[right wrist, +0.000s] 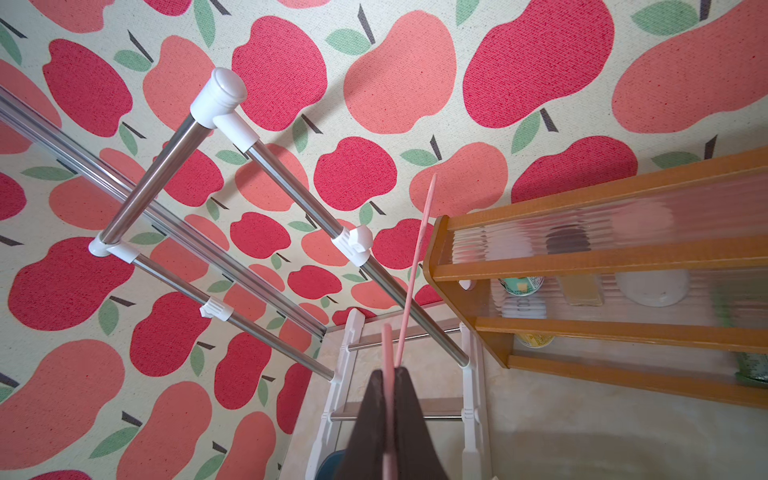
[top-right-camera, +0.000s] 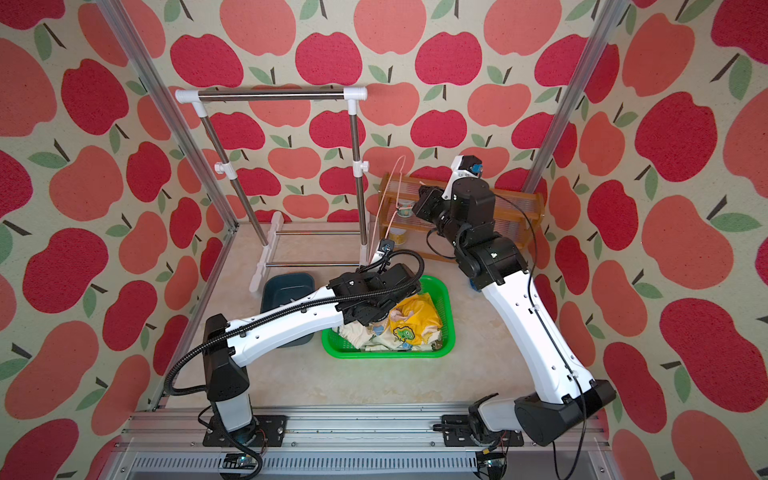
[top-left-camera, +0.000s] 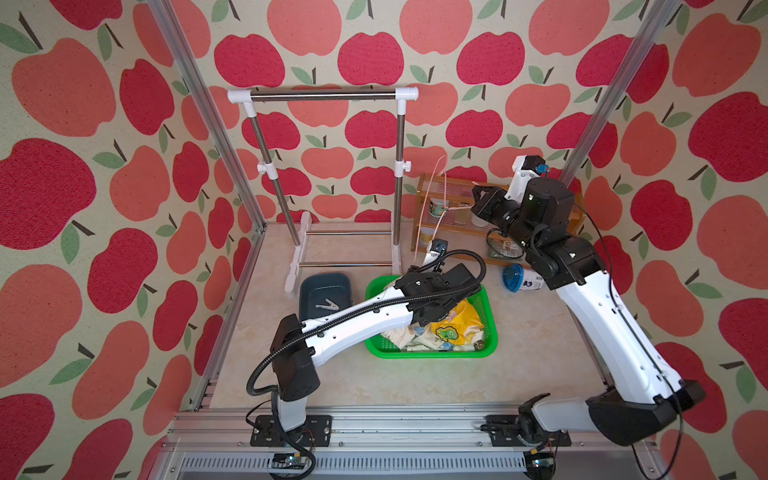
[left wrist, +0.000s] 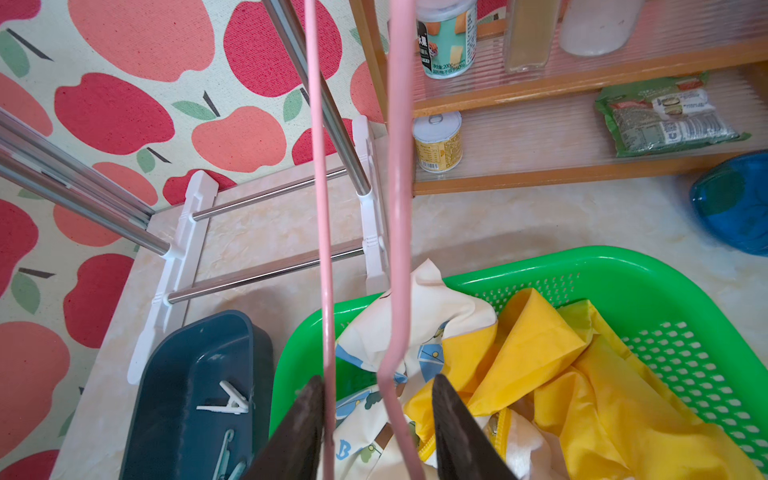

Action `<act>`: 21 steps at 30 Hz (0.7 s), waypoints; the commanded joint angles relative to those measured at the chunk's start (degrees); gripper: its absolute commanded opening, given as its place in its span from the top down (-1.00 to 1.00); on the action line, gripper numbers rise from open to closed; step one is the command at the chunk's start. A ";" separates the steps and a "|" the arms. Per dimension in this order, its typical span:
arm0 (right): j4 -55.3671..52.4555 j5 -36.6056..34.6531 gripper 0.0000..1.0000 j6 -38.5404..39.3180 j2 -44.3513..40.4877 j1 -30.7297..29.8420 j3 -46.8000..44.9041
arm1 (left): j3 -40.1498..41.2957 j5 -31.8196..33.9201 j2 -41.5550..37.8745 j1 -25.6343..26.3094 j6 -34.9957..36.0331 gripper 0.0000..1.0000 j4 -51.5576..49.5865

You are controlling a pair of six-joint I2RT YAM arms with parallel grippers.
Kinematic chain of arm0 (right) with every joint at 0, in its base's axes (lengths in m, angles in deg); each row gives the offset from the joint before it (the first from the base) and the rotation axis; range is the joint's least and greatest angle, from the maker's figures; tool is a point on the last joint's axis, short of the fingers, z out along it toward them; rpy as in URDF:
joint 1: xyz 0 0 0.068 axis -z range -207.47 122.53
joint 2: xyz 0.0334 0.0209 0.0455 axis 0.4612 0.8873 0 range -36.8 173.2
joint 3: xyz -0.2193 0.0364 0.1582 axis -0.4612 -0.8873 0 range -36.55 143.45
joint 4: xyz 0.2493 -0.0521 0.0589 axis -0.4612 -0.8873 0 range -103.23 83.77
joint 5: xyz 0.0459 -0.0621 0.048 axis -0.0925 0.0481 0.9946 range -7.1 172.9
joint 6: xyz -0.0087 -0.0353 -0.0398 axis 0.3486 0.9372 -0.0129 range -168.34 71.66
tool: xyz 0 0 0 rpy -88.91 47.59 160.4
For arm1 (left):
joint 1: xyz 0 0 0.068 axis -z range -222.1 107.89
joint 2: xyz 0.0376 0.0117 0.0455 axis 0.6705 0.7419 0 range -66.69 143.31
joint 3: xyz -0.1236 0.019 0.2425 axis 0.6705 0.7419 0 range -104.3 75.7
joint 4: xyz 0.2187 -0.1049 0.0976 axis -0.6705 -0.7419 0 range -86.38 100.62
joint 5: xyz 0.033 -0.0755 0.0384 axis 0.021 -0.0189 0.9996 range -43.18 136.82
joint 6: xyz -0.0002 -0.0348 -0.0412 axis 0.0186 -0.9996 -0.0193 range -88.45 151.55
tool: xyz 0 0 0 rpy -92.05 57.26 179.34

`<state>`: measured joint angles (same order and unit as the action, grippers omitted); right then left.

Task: Remove the clothespins securing jackets to the hanger
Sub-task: Place the hanger at the clothesline.

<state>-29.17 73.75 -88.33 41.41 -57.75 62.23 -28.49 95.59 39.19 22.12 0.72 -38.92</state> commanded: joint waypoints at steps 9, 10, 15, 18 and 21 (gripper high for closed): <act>0.59 2.38 1.00 -2.09 -0.97 2.34 1.04 | -1.40 -0.97 1.15 -0.85 3.12 1.00 -0.60; 0.61 2.46 1.00 -2.04 -0.81 2.46 1.07 | -1.80 -1.05 1.28 -0.84 3.39 1.00 -0.76; 0.51 2.21 1.00 -1.27 -0.35 2.67 1.16 | -4.15 -2.00 1.91 -0.86 5.16 1.00 -1.10; 0.69 2.38 1.00 -0.66 -0.38 2.73 1.11 | -4.87 -2.56 1.98 -1.12 5.29 1.00 -1.42; 1.32 3.58 0.89 0.40 -0.57 2.78 0.68 | -4.73 -2.72 1.41 -1.59 4.98 1.00 -1.82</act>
<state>-30.13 76.20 -89.84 41.33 -55.56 62.23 -31.11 94.30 41.05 21.62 7.10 -39.53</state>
